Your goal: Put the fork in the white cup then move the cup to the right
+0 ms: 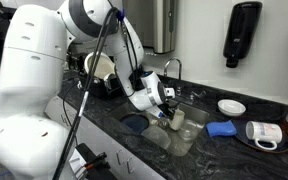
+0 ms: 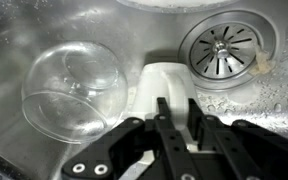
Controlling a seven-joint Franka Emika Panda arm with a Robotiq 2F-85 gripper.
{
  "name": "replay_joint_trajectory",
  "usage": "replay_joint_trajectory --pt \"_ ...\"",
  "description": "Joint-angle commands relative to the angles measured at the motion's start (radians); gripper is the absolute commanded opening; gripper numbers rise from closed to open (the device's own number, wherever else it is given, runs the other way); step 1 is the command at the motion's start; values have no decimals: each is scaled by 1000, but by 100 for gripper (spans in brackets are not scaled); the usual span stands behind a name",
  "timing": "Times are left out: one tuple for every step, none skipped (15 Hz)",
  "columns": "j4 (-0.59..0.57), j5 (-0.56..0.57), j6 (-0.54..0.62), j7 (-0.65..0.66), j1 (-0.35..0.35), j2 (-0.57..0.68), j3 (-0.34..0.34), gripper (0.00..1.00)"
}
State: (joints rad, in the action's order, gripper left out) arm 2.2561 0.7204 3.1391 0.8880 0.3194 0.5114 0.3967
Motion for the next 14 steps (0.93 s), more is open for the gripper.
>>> replay_joint_trajectory --pt "-17 -6 -27 34 39 17 23 58" --pt "-15 -6 -28 39 41 16 23 64" --pt "-13 -7 -31 43 40 14 21 70" --pt "-10 -6 -32 49 40 12 21 78" --pt "-7 -5 -32 54 40 10 22 86" --pt "-5 -4 -33 59 40 7 24 92" --pt "-2 -4 -34 63 40 5 26 99" --pt "-1 -3 -35 67 40 3 28 100" --pt "5 -7 -38 68 35 -3 24 100" --pt "9 -8 -40 73 34 -7 26 100" --pt "13 -7 -39 78 36 -11 30 100" --pt "20 -4 -42 85 40 -22 35 100" --pt "26 -4 -48 87 40 -31 34 100" --pt "35 -3 -59 81 33 -46 25 100"
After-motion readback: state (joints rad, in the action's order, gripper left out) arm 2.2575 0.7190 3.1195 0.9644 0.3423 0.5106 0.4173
